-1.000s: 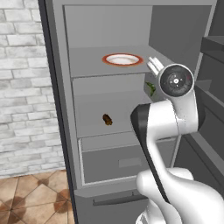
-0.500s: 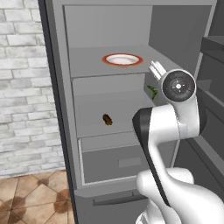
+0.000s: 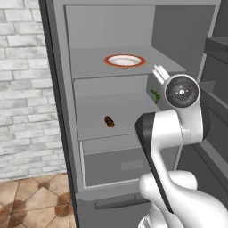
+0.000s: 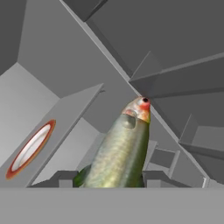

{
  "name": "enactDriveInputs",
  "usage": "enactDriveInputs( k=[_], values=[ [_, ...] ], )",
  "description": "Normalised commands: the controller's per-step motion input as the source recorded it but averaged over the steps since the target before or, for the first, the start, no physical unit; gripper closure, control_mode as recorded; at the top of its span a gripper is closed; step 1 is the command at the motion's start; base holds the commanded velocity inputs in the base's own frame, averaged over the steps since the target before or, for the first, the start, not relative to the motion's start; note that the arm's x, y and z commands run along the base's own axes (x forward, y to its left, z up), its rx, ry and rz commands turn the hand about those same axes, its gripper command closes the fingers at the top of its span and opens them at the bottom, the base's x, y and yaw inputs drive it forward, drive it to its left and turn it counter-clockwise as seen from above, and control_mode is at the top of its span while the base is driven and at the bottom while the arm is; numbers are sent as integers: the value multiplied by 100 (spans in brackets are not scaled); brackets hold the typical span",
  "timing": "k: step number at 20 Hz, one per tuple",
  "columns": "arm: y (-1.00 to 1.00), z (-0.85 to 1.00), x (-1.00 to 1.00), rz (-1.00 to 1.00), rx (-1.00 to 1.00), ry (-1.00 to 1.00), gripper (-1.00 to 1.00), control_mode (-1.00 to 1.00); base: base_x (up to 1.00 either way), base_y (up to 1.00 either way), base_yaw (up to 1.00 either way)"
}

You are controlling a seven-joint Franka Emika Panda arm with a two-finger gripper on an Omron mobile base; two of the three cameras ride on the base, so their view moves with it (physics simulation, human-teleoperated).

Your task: Transport the fish from the fridge to the microwave and turn on the microwave.

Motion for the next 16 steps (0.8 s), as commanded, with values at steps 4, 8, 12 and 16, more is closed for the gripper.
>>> enactDriveInputs(
  k=[4,8,12,16],
  values=[
    [0,-2,0,0,0,0,100,-100,0,0,0],
    [0,-1,0,0,0,0,100,100,0,0,0],
    [0,0,0,0,0,0,100,100,-16,2,0],
    [0,0,0,0,0,0,100,100,-18,22,0]
  ],
)
